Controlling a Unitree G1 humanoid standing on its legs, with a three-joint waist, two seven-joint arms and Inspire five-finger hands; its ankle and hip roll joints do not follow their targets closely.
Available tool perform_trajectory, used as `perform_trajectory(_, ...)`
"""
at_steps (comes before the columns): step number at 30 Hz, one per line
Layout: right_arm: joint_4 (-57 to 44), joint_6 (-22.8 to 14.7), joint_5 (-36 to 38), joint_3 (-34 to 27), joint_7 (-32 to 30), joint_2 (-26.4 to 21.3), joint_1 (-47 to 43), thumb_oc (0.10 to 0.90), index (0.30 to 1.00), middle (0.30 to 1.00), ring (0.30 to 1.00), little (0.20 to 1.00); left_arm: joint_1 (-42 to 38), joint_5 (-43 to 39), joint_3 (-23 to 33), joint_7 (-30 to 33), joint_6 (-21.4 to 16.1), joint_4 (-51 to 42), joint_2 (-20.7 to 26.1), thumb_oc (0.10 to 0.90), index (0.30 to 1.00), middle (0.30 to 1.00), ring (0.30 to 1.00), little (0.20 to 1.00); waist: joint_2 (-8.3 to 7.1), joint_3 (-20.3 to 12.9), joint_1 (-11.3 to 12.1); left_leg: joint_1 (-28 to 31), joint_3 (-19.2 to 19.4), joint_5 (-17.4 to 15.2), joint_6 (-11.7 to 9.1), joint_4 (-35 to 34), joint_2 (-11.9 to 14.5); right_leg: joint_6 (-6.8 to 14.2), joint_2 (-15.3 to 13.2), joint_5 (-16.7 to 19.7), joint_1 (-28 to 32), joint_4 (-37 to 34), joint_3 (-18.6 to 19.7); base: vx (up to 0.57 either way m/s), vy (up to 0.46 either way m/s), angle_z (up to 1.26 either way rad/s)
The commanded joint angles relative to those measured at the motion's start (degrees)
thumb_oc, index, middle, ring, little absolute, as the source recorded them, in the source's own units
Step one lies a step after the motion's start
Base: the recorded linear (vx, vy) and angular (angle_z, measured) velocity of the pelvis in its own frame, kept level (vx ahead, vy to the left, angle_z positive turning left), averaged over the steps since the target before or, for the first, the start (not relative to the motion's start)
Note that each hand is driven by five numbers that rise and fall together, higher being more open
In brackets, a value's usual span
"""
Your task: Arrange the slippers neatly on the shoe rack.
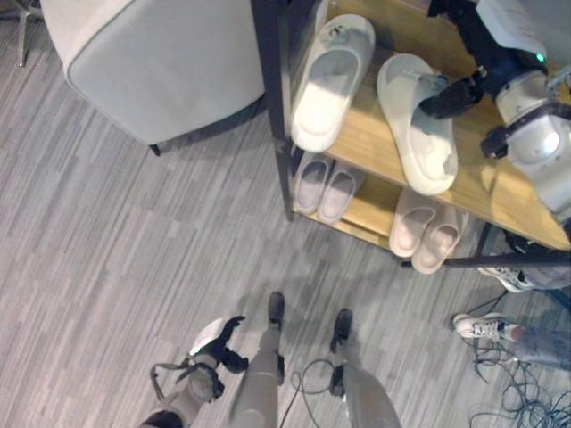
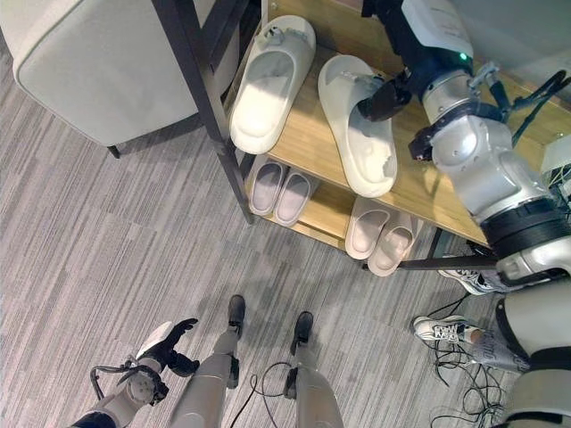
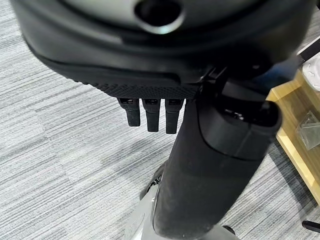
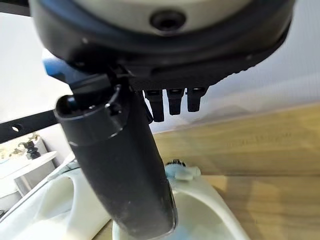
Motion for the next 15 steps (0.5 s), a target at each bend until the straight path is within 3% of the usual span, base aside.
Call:
perform_trajectory(1,-3.12,-2.78,2.71,-2.9,-2.48,-4.28,-4.05,0.8,0.9,0.9,0.9,0.9,2.2,0.64,-0.16,-0.16,-0.37,0.1,0.71,0.8,0.9,0.9,0.9,0.9,-1.57,-3.63,0.19,4.62,-0.22,-8.31,-1.84,-0.1,-0.02,2.73,-1.66,-5.32,-0.25,2.98,2.8,0.0,0.0,0.0)
perform_trajectory(15,-6.65,-4.44,3.93,-7.82,-1.13,-6.7,5.08,0.8,0.9,0.9,0.9,0.9,2.27,1.29,0.01,-0.86,-0.47,0.02,0.17,0.8,0.9,0.9,0.9,0.9,-1.9,-3.75,-0.17,5.48,0.03,-8.65,-1.7,-0.11,-0.09,2.88,-1.79,-5.37,0.34,2.98,2.91,0.0,0.0,0.0)
